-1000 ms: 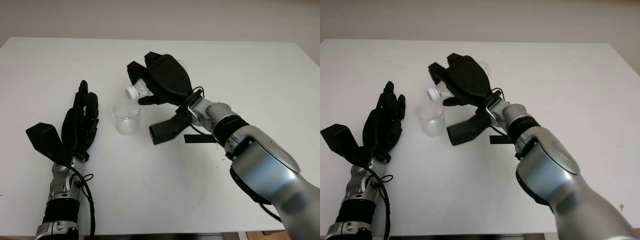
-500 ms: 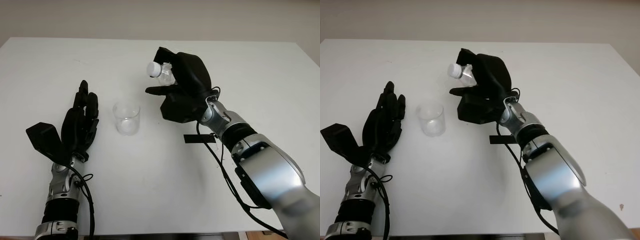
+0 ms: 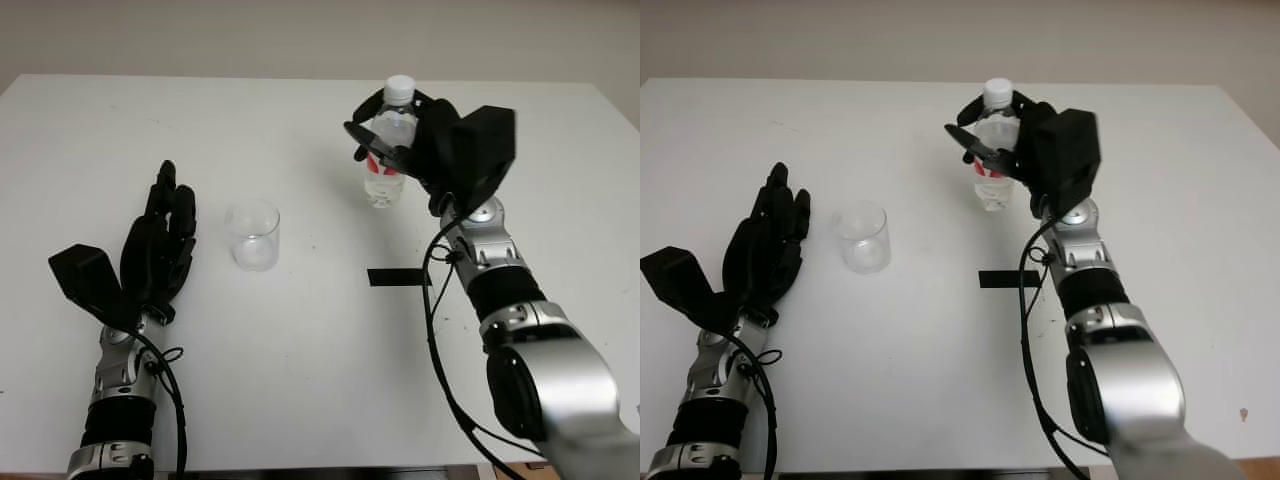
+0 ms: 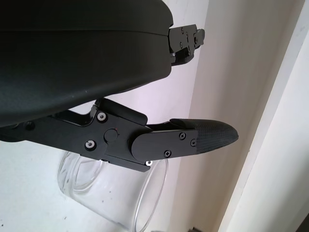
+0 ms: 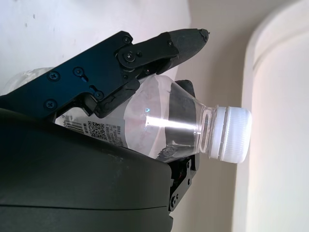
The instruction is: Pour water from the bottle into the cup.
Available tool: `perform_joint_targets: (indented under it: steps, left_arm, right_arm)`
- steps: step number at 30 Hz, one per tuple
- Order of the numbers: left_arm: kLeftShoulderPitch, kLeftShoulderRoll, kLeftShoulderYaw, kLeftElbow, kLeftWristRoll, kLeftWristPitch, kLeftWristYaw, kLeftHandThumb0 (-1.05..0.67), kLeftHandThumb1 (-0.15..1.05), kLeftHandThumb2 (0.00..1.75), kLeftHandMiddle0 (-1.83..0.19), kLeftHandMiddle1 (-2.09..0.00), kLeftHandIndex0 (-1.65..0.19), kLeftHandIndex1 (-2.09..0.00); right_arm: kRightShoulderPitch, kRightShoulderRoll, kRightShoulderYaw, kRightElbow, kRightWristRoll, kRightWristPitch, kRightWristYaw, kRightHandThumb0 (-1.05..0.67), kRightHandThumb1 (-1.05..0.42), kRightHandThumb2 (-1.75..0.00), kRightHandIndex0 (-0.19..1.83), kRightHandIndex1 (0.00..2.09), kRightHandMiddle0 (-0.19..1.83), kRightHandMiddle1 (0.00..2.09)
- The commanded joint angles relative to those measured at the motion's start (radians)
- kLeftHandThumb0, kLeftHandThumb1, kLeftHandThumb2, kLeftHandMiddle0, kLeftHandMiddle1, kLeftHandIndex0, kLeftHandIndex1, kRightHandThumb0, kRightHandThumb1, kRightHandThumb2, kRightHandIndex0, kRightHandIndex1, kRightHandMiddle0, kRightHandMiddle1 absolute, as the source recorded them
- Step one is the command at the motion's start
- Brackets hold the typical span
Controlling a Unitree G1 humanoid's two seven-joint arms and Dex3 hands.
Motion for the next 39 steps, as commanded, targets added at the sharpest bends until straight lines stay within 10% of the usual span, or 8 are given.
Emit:
perform_joint_targets:
  steps: [1, 11, 39]
  left_arm:
    - [0.022, 0.008, -0.003, -0.007, 0.007, -0.001, -0.009, -0.75, 1.05, 0.48, 0.14, -0.06, 0.13, -0.06]
    - [0.048, 0.003, 0.007, -0.063, -0.012, 0.051, 0.003, -0.75, 1.05, 0.45, 0.13, -0.05, 0.12, -0.06]
    - [0.07, 0.008, 0.016, -0.1, -0.023, 0.083, 0.019, -0.74, 1.05, 0.46, 0.12, -0.06, 0.11, -0.06]
  right_arm:
    - [0.071, 0.003, -0.048, -0.213, 0.059, 0.134, -0.027, -0.36, -1.05, -0.36, 1.51, 2.09, 1.08, 2.09]
    - [0.218, 0.0, -0.094, -0.555, 0.172, 0.472, -0.05, -0.34, -1.05, -0.4, 1.46, 2.09, 0.9, 2.09]
    - [0.286, 0.026, -0.021, -0.531, 0.053, 0.533, -0.045, -0.39, -1.05, -0.34, 1.56, 2.09, 1.12, 2.09]
